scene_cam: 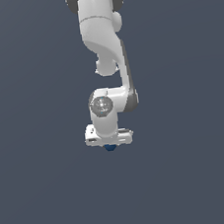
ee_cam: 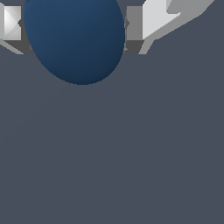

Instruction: Pick up the object and move it to a goal position.

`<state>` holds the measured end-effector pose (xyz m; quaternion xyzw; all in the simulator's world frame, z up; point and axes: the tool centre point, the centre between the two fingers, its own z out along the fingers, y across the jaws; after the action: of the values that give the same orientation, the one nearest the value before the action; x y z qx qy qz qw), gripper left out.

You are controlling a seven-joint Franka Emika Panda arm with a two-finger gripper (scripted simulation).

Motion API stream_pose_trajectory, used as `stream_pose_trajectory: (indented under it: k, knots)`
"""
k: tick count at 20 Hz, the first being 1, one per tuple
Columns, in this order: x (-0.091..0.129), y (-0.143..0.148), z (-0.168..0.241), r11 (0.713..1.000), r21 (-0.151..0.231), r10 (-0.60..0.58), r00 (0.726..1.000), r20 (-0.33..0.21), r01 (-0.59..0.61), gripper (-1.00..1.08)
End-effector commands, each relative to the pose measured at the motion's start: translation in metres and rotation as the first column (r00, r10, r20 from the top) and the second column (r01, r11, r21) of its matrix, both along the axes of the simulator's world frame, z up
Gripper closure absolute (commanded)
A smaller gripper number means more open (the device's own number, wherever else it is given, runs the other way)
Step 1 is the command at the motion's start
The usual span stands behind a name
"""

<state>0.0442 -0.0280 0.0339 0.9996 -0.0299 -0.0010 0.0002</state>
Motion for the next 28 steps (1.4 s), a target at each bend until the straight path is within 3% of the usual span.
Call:
stream_pose_trajectory:
  k: [1,18,28]
  knots:
    - [-0.011,0.022,0.002,1.000,0.000,0.001,1.000,0.001,-0.001,1.08]
    - [-0.104,0.195,0.014,1.000,0.000,0.002,1.000,0.002,-0.002,1.08]
    - [-0.128,0.245,0.017,1.000,0.000,0.002,1.000,0.002,-0.002,1.08]
